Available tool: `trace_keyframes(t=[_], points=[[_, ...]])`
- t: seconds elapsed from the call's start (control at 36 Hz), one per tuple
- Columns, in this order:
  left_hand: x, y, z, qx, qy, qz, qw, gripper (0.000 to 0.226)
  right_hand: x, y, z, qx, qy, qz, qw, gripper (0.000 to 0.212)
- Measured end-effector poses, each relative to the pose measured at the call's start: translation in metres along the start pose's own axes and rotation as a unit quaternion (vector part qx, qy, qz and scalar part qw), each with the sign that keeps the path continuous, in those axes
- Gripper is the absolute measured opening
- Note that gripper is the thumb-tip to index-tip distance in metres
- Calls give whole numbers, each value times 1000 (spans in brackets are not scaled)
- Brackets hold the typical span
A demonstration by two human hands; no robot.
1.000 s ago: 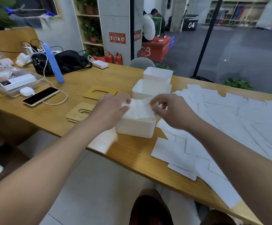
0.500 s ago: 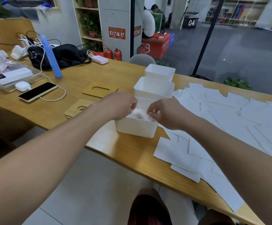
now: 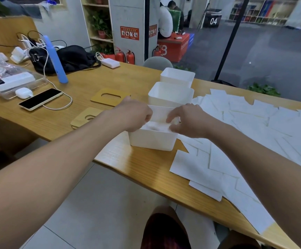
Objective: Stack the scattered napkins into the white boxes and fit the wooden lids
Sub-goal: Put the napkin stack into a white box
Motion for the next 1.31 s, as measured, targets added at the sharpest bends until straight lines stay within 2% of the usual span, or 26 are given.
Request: trace_keyframes(t=[0.11,0.17,0.33,0.47,0.61,0.72,0.81,0.86,0.94,1.0,1.17,1.25,1.31], points=[[0,2,3,-14,-47,-8,999,22,1,-2,2,35,-8,-21,999,20],[0,3,5,-21,-65,-12,998,28,2,-4,2,46,-3,-23,999,20],[5,-1,0,-17,31,-13,999,35,11,-6,6,96,29,-15,995,29],[5,0,2,11,32,1,999,39,23,-14,1,133,123,18,983,28],[2,1,4,15,42,2,999,37,26,-19,-1,139,146,27,979,30],[3,5,5,-23,63,10,998,33,17,-19,-2,92,83,15,992,42],[-5,13,13,-105,115,-6,988,18,11,-15,3,28,-10,3,1000,52],[-17,20,21,-153,166,-16,974,16,10,-9,11,-3,-43,13,999,48],[-39,27,30,-201,176,-19,963,27,5,3,27,-43,-78,41,995,34],[-53,32,35,-224,189,-27,956,25,-2,16,38,-60,-101,46,992,31],[-108,52,38,-218,347,-59,910,19,-37,92,65,-100,-170,1,980,34],[-146,58,24,-191,414,-67,887,17,-62,139,58,-97,-218,-41,970,23],[-173,58,11,-170,429,-70,884,16,-78,167,48,-93,-245,-65,963,15]])
Point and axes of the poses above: each hand's wrist, its own y-axis away from the middle knuckle, its own z-axis out of the back of the hand, x = y × z, the point moved 3 cm from there along -y, towards the middle knuckle, and after that the axes turned 6 degrees about -x, right-handed, at the moved point
